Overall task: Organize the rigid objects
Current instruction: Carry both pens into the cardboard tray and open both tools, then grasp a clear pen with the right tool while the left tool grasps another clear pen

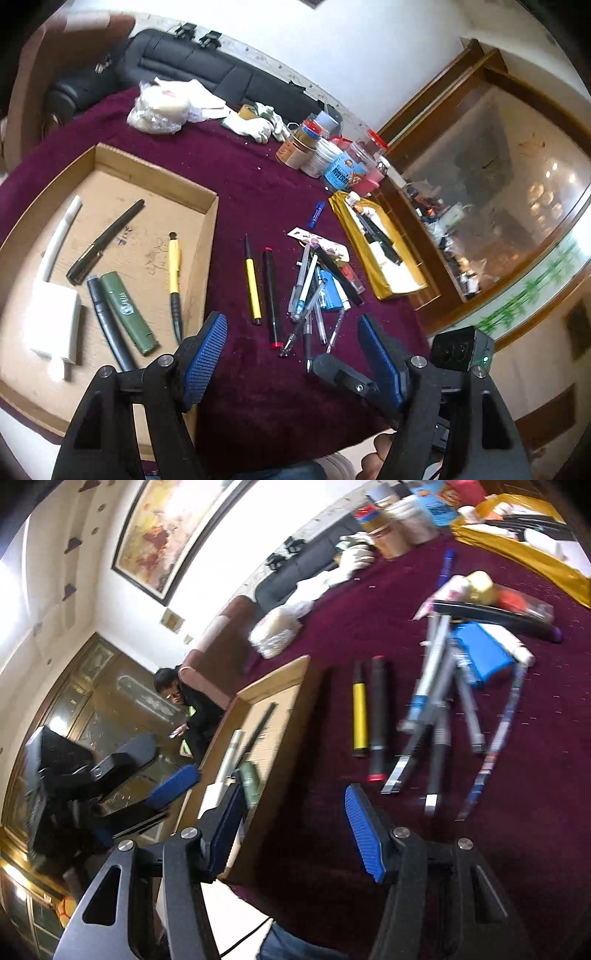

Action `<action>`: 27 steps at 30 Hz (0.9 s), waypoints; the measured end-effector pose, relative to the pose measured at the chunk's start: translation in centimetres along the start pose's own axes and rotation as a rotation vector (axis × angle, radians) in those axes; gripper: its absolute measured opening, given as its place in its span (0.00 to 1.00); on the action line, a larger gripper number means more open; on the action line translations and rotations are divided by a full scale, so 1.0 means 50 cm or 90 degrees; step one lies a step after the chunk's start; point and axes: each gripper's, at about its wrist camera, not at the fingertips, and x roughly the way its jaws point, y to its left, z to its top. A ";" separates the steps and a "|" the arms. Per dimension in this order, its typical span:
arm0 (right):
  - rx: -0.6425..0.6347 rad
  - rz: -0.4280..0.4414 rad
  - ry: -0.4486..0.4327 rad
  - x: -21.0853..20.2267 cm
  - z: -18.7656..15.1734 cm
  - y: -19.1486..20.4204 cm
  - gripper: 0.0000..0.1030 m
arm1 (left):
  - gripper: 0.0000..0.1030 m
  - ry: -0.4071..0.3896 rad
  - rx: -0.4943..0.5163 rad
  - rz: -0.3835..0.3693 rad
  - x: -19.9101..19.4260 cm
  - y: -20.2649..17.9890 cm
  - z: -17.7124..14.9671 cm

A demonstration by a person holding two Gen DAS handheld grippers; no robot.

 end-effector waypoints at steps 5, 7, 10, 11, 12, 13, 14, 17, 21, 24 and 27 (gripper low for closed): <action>0.009 -0.049 -0.001 -0.008 0.002 -0.038 0.62 | 0.74 0.063 0.091 0.006 0.049 -0.047 -0.036; 0.018 -0.050 0.017 -0.013 -0.006 -0.056 0.62 | 0.74 0.074 0.100 0.045 0.070 -0.042 -0.051; 0.018 -0.073 0.018 -0.030 -0.014 -0.078 0.62 | 0.74 0.088 0.105 0.066 0.096 -0.032 -0.066; 0.012 -0.092 0.014 -0.034 -0.012 -0.083 0.62 | 0.74 0.094 0.107 0.067 0.103 -0.029 -0.070; 0.008 -0.106 0.011 -0.036 -0.009 -0.086 0.62 | 0.74 0.101 0.110 0.069 0.113 -0.027 -0.071; 0.002 -0.122 0.005 -0.041 -0.004 -0.091 0.62 | 0.74 0.104 0.112 0.073 0.120 -0.025 -0.071; 0.001 -0.129 0.000 -0.043 -0.002 -0.094 0.61 | 0.74 0.106 0.117 0.080 0.126 -0.026 -0.071; 0.001 -0.154 -0.007 -0.045 0.010 -0.105 0.54 | 0.73 0.109 0.135 0.088 0.144 -0.031 -0.066; 0.031 -0.209 0.001 -0.026 0.030 -0.134 0.34 | 0.72 0.108 0.144 0.090 0.154 -0.030 -0.066; 0.053 -0.274 0.001 -0.001 0.052 -0.151 0.13 | 0.69 0.110 0.150 0.105 0.158 -0.026 -0.067; 0.063 -0.324 -0.018 0.016 0.075 -0.154 0.12 | 0.69 0.108 0.151 0.106 0.157 -0.025 -0.068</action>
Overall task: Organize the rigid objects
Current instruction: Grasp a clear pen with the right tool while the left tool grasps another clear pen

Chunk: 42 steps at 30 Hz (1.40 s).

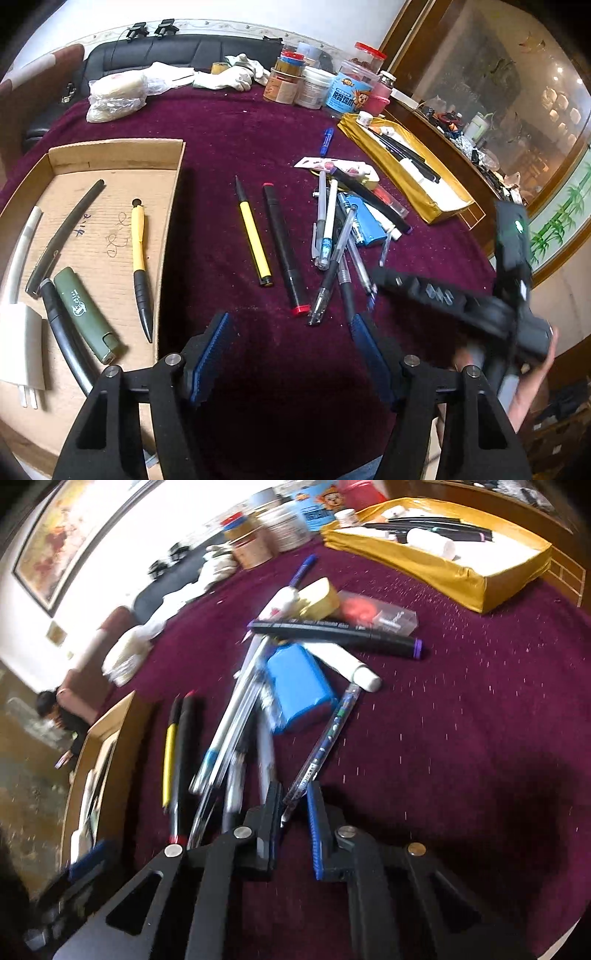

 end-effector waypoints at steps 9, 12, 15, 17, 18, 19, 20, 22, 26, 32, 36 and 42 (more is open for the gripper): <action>0.086 0.006 -0.008 -0.001 0.039 -0.037 0.19 | 0.69 -0.020 0.026 0.026 -0.010 -0.011 0.010; 0.084 -0.044 -0.009 0.016 0.063 -0.032 0.18 | 0.69 -0.013 0.025 0.025 0.001 -0.013 0.014; 0.020 -0.119 -0.014 0.028 0.056 0.008 0.17 | 0.69 -0.013 0.032 0.027 0.005 -0.016 0.014; -0.004 -0.150 -0.019 0.031 0.048 0.022 0.16 | 0.69 -0.009 0.033 0.027 0.010 -0.016 0.014; -0.006 -0.150 -0.015 0.030 0.045 0.023 0.13 | 0.69 -0.006 0.034 0.031 0.012 -0.016 0.014; -0.007 -0.143 -0.007 0.024 0.039 0.019 0.12 | 0.69 -0.007 0.038 0.031 0.012 -0.016 0.013; -0.012 -0.136 0.000 0.012 0.029 0.011 0.10 | 0.69 -0.007 0.042 0.030 0.012 -0.017 0.014; -0.019 -0.128 0.004 -0.015 0.001 -0.016 0.10 | 0.69 -0.012 0.054 0.029 0.013 -0.023 0.017; 0.005 -0.067 -0.009 -0.034 -0.002 -0.058 0.09 | 0.69 0.008 0.066 0.016 0.058 -0.047 0.039; -0.033 -0.087 -0.062 -0.027 -0.008 -0.039 0.09 | 0.52 0.047 0.106 0.030 0.134 -0.081 0.074; -0.032 -0.062 -0.080 -0.034 -0.016 -0.053 0.09 | 0.34 0.077 0.158 0.022 0.163 -0.106 0.079; -0.016 -0.039 -0.081 -0.033 -0.013 -0.063 0.09 | 0.26 0.116 0.126 -0.035 0.164 -0.084 0.079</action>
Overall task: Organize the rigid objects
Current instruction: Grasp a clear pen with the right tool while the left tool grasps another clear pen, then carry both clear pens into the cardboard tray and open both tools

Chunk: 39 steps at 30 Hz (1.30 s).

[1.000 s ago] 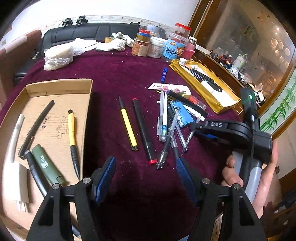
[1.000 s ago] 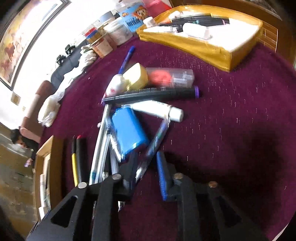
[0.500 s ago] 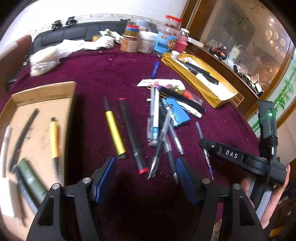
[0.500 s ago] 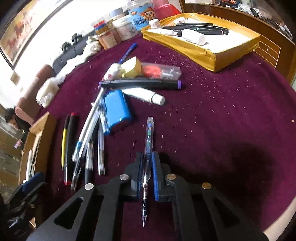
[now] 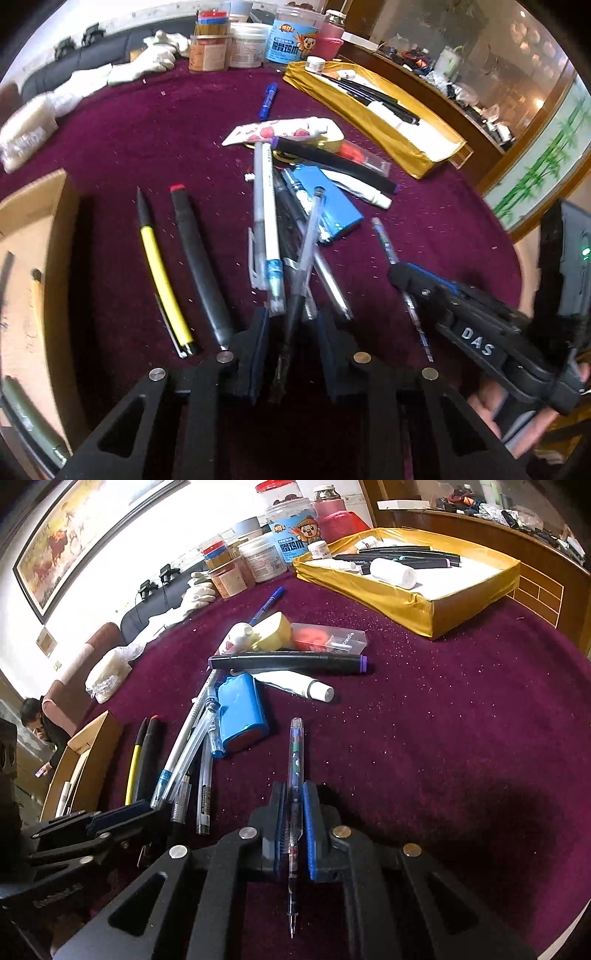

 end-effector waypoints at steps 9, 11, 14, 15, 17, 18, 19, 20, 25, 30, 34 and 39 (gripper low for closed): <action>0.007 0.013 0.003 0.001 0.001 -0.006 0.09 | 0.08 0.042 0.002 -0.029 -0.004 -0.010 -0.012; 0.010 0.015 0.003 0.001 0.002 -0.007 0.09 | 0.08 0.043 0.015 -0.028 -0.005 -0.016 -0.025; -0.004 -0.001 0.002 0.003 0.003 0.002 0.09 | 0.08 0.040 -0.004 -0.060 0.005 -0.010 -0.019; -0.011 -0.009 0.001 0.003 0.002 0.007 0.09 | 0.08 0.042 -0.012 -0.073 0.011 -0.008 -0.016; -0.022 -0.017 -0.001 0.003 0.001 0.010 0.09 | 0.08 0.032 -0.008 -0.078 0.012 -0.011 -0.018; -0.022 -0.018 -0.001 0.003 0.001 0.010 0.09 | 0.08 0.023 -0.007 -0.073 0.008 -0.011 -0.023; -0.021 -0.017 -0.001 0.003 0.001 0.011 0.09 | 0.08 0.014 -0.015 -0.067 0.001 -0.009 -0.029; -0.016 -0.015 -0.002 0.002 0.000 0.010 0.09 | 0.08 0.006 -0.020 -0.065 -0.006 -0.008 -0.034; 0.076 0.094 -0.008 -0.029 -0.007 -0.003 0.09 | 0.08 -0.075 -0.055 -0.062 -0.105 0.022 -0.071; 0.007 0.187 -0.045 -0.100 -0.020 0.102 0.09 | 0.08 -0.177 -0.094 0.067 -0.222 0.063 -0.104; -0.052 0.276 -0.004 -0.118 -0.043 0.214 0.09 | 0.08 -0.226 -0.127 0.147 -0.289 0.094 -0.132; -0.131 0.320 0.026 -0.129 -0.075 0.323 0.09 | 0.08 -0.251 -0.155 0.216 -0.335 0.124 -0.170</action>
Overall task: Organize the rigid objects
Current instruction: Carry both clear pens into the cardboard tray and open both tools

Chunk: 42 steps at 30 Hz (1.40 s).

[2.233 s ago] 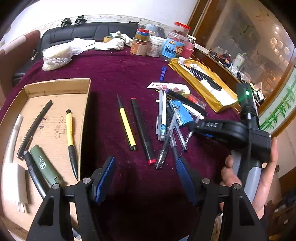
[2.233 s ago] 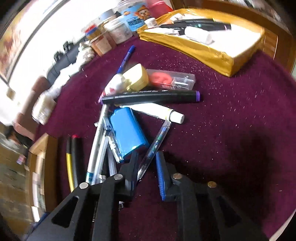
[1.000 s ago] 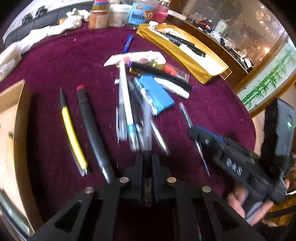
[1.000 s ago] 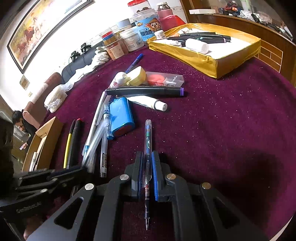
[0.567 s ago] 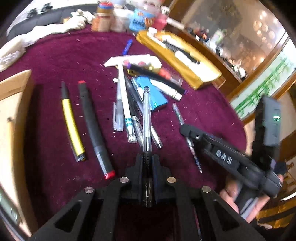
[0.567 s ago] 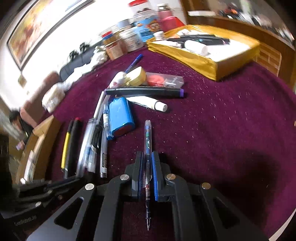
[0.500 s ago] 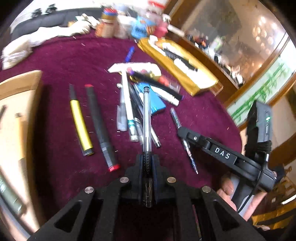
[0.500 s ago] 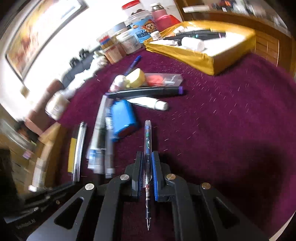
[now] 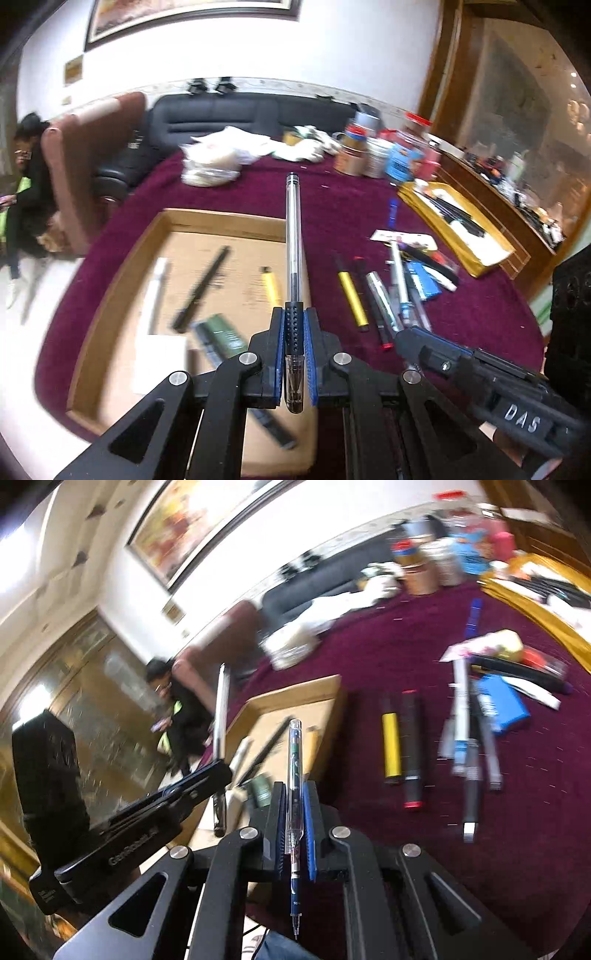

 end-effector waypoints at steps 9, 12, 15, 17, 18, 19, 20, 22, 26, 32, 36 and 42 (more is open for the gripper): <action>-0.061 0.017 0.060 0.089 -0.001 0.088 0.09 | 0.08 0.009 -0.046 0.040 0.002 0.101 -0.002; -0.068 0.014 0.080 0.123 0.006 0.091 0.09 | 0.08 0.033 -0.083 0.027 0.030 0.155 0.011; -0.068 0.009 0.101 0.168 0.021 0.092 0.09 | 0.08 0.067 -0.109 0.019 0.065 0.208 0.029; -0.059 0.006 0.116 0.203 0.034 0.084 0.09 | 0.08 0.094 -0.110 0.023 0.100 0.231 0.049; -0.056 0.001 0.121 0.215 0.038 0.081 0.09 | 0.08 0.105 -0.106 0.019 0.115 0.235 0.058; -0.054 -0.011 0.127 0.234 0.045 0.076 0.09 | 0.08 0.118 -0.100 0.010 0.133 0.241 0.067; -0.053 -0.022 0.133 0.248 0.050 0.072 0.09 | 0.08 0.138 -0.093 0.000 0.155 0.245 0.078; -0.049 -0.033 0.143 0.270 0.059 0.062 0.09 | 0.08 0.171 -0.074 -0.011 0.191 0.248 0.095; -0.037 -0.038 0.167 0.304 0.072 0.045 0.09 | 0.08 0.228 -0.042 -0.010 0.255 0.250 0.113; -0.074 -0.067 0.183 0.326 0.062 0.055 0.09 | 0.09 0.280 0.001 0.024 0.306 0.242 0.100; -0.104 -0.091 0.178 0.327 0.056 0.068 0.09 | 0.16 0.266 0.010 0.015 0.302 0.237 0.096; -0.103 -0.054 0.132 0.279 0.055 0.078 0.53 | 0.55 0.199 -0.017 0.012 0.235 0.234 0.089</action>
